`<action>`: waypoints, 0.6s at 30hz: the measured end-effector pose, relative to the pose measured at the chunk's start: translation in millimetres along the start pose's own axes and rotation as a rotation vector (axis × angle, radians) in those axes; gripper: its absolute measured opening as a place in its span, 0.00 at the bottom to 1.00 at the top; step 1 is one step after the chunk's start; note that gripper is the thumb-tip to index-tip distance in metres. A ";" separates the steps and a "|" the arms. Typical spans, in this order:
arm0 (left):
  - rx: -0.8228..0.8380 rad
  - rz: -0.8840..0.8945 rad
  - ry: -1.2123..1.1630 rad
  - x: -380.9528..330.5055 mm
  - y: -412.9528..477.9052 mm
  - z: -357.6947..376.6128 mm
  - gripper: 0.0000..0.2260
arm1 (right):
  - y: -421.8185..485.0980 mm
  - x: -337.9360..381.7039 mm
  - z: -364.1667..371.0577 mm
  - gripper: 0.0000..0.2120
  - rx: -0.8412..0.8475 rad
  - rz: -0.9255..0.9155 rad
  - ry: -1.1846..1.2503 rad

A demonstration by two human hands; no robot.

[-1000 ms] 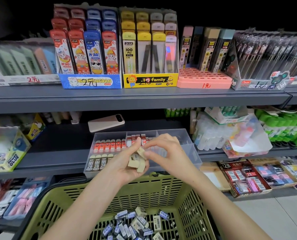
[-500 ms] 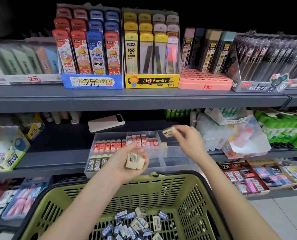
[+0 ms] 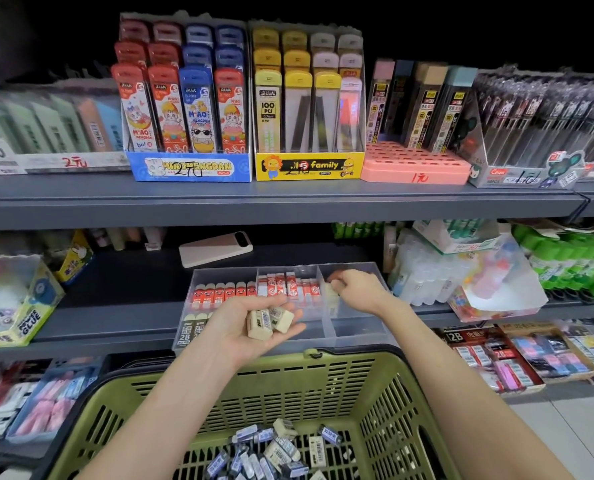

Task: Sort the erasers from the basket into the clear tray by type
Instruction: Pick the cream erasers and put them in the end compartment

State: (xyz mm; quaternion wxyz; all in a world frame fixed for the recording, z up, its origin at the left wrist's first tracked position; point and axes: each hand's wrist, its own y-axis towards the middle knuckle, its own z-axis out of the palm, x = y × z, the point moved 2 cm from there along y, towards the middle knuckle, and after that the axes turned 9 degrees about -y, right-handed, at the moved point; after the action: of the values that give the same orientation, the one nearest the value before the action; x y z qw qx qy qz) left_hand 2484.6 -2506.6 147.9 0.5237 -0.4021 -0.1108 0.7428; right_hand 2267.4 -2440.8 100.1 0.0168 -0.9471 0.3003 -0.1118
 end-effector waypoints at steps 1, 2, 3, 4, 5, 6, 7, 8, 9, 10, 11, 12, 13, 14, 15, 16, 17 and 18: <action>0.001 0.002 -0.006 -0.2 -0.1 0.2 0.22 | -3.4 1.3 -2.3 0.16 -0.029 0.006 -0.015; 0.002 0.004 -0.011 -0.3 0.0 0.5 0.22 | -8.1 3.9 -6.3 0.16 -0.091 0.015 -0.042; 0.004 0.005 -0.017 -0.2 0.3 0.8 0.22 | -14.1 7.9 -11.6 0.16 -0.182 0.013 -0.066; 0.008 0.005 -0.022 -0.2 0.6 0.9 0.23 | -22.1 13.5 -17.6 0.15 -0.288 -0.014 -0.045; 0.010 0.005 -0.028 0.0 1.2 1.1 0.22 | -32.7 20.9 -23.3 0.14 -0.378 -0.077 0.054; 0.012 0.005 -0.034 0.1 1.9 1.0 0.22 | -46.0 30.8 -28.5 0.13 -0.425 -0.168 0.192; 0.018 0.004 -0.042 0.4 2.6 1.3 0.21 | -61.0 42.2 -33.1 0.13 -0.419 -0.273 0.301; 0.030 0.001 -0.048 0.8 2.7 1.7 0.20 | -75.5 52.9 -35.4 0.15 -0.393 -0.373 0.343; 0.045 -0.003 -0.050 1.1 2.2 2.7 0.18 | -87.4 61.7 -35.8 0.16 -0.380 -0.457 0.319; 0.054 -0.009 -0.048 1.4 1.5 3.8 0.15 | -95.4 68.1 -34.6 0.15 -0.390 -0.528 0.260; 0.060 -0.015 -0.045 1.9 0.7 4.5 0.13 | -99.9 72.4 -33.2 0.14 -0.424 -0.585 0.184; 0.067 -0.020 -0.041 2.4 0.2 4.9 0.13 | -101.5 74.8 -32.1 0.13 -0.469 -0.619 0.111; 0.078 -0.026 -0.038 3.0 0.0 5.1 0.13 | -101.2 75.4 -31.9 0.12 -0.512 -0.634 0.060; 0.092 -0.035 -0.037 3.2 0.0 5.0 0.13 | -100.2 75.1 -31.8 0.11 -0.545 -0.637 0.038; 0.107 -0.046 -0.036 3.4 -0.1 5.1 0.12 | -99.0 73.8 -30.9 0.11 -0.563 -0.634 0.043; 0.114 -0.059 -0.031 3.2 0.0 4.5 0.11 | -98.1 71.8 -29.6 0.11 -0.567 -0.623 0.074; 0.116 -0.072 -0.020 2.8 0.2 4.0 0.11 | -97.1 68.4 -28.9 0.11 -0.560 -0.595 0.129; 0.111 -0.081 -0.005 2.2 0.4 3.6 0.12 | -95.4 62.6 -29.2 0.10 -0.560 -0.550 0.198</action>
State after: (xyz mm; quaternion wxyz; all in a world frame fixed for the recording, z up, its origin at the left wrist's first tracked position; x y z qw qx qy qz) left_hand 2481.5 -2504.0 148.9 0.5746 -0.3660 -0.0870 0.7268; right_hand 2364.5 -2397.5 150.6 -0.3012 -0.9448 0.0546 -0.1168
